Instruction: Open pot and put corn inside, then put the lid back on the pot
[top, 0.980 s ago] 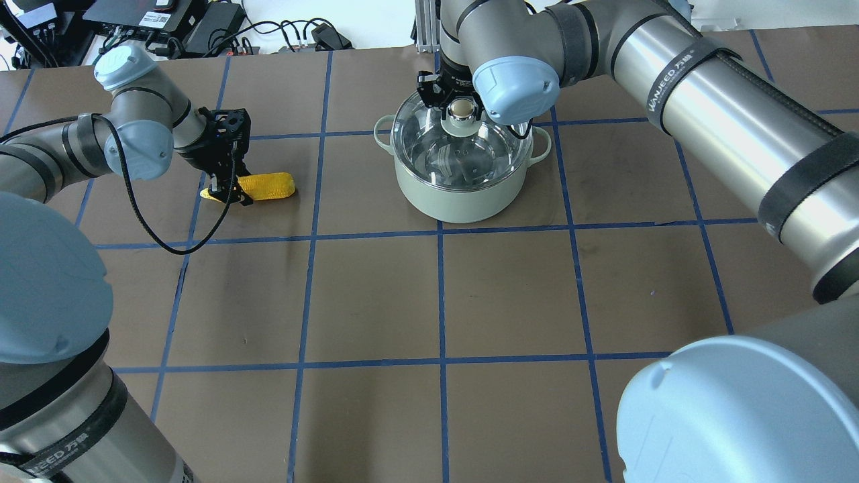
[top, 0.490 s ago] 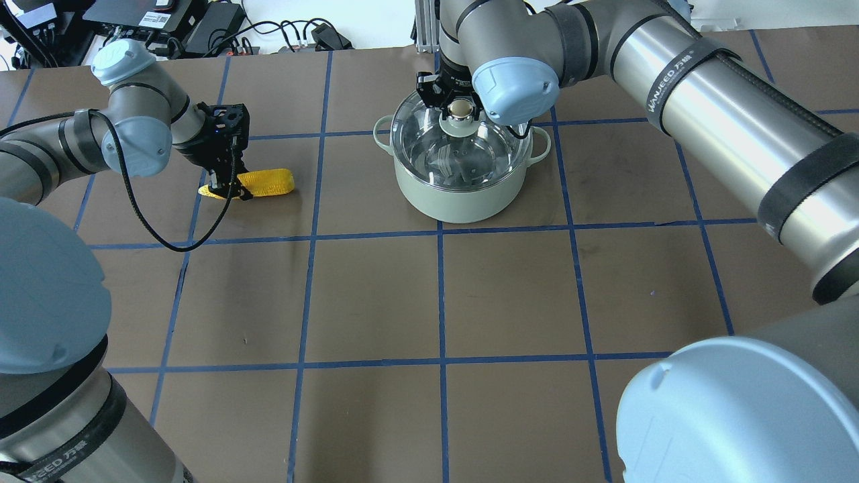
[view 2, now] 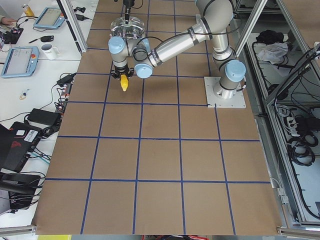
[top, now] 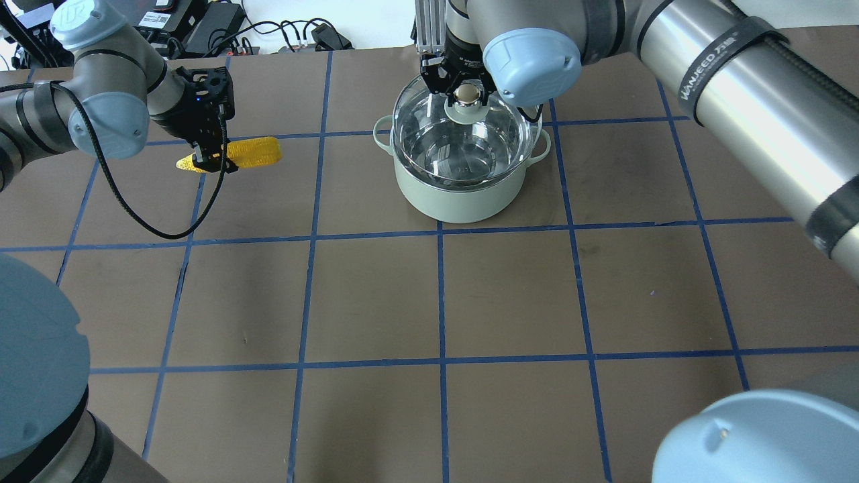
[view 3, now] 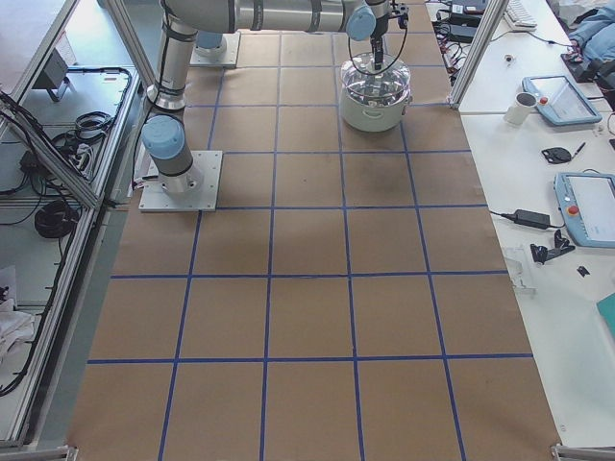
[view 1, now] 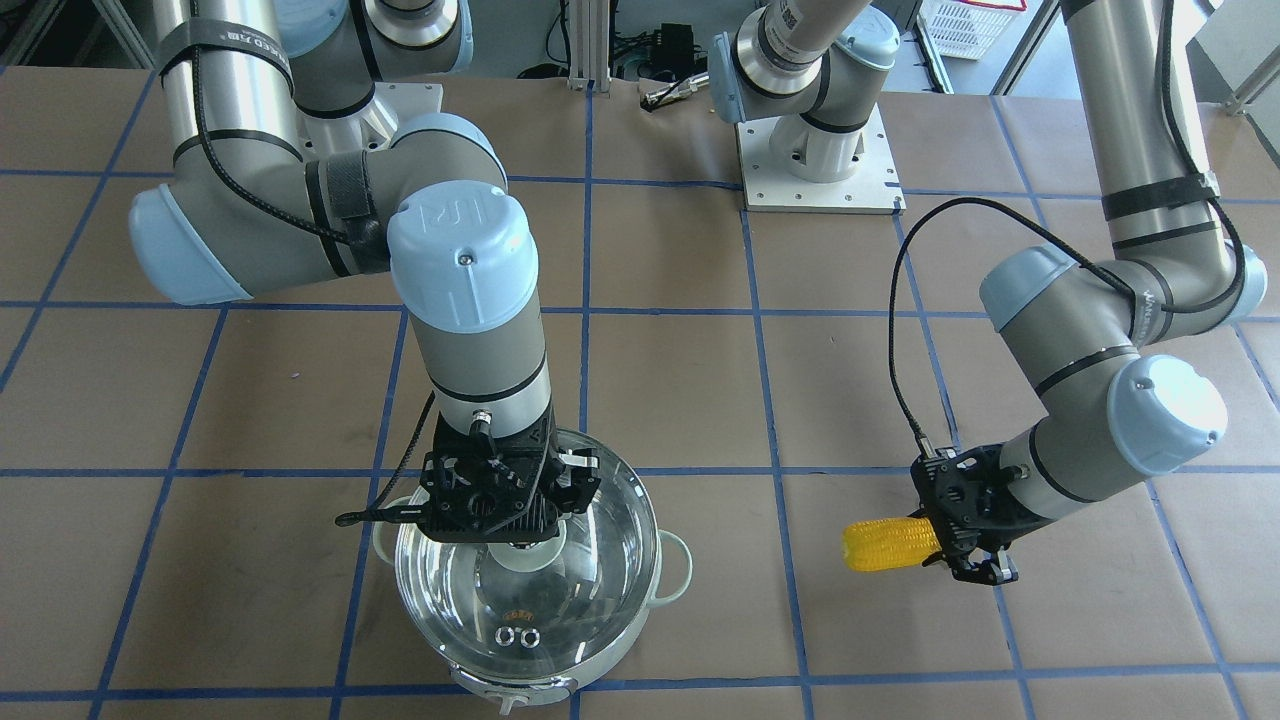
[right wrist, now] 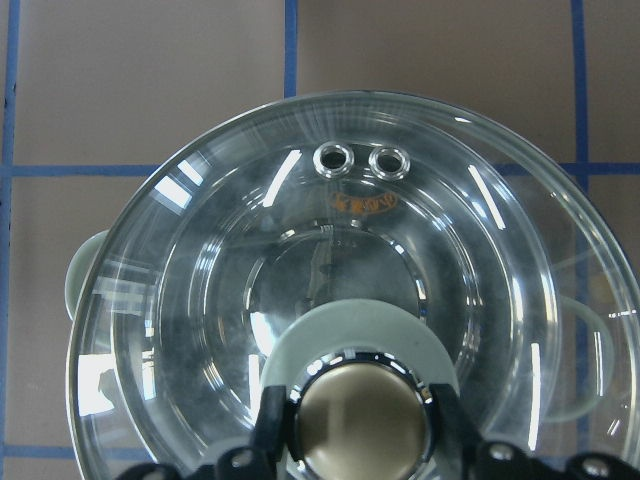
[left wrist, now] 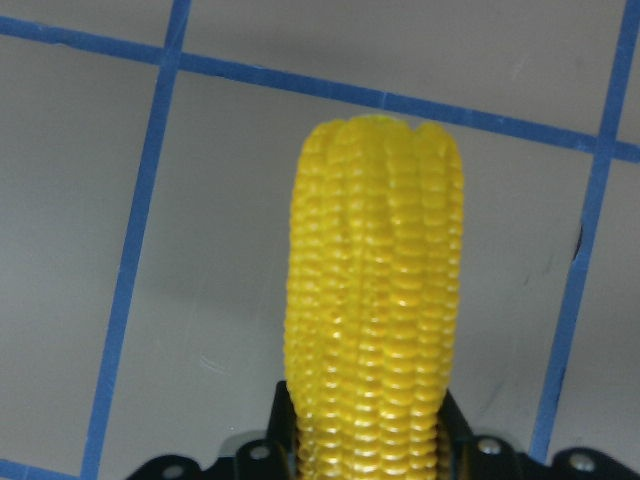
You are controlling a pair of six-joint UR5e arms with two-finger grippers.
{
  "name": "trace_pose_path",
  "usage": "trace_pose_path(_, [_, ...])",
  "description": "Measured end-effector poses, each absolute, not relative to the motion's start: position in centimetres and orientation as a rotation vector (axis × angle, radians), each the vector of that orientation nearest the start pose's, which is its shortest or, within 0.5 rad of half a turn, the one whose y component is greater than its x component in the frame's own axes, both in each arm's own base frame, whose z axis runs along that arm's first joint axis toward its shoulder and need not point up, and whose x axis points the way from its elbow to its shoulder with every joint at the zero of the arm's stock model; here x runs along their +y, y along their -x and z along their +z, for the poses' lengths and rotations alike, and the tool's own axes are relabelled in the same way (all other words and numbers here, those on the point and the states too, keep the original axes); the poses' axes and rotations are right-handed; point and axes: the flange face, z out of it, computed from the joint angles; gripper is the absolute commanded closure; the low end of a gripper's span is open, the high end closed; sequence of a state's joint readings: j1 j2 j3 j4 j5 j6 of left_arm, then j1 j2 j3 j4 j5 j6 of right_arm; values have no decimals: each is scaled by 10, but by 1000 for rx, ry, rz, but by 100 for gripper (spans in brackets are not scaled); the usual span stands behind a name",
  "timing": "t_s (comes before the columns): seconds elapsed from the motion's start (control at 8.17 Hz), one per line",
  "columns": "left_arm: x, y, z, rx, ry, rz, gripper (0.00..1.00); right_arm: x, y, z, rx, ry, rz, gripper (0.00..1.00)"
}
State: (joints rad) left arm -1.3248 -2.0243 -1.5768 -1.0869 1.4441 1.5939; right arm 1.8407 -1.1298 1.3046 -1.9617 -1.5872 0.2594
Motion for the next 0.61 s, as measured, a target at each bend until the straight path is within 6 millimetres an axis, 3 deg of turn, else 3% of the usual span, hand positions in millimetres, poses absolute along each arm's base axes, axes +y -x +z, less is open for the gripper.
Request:
trace_pose_path(0.24, [-651,12,302,2453,-1970,-196,100,-594,-288,460,3089,65,-326,73])
trace_pose_path(0.61, [-636,96,352,2475,-1851,-309,100,-536,-226,533,3123,97,-242,76])
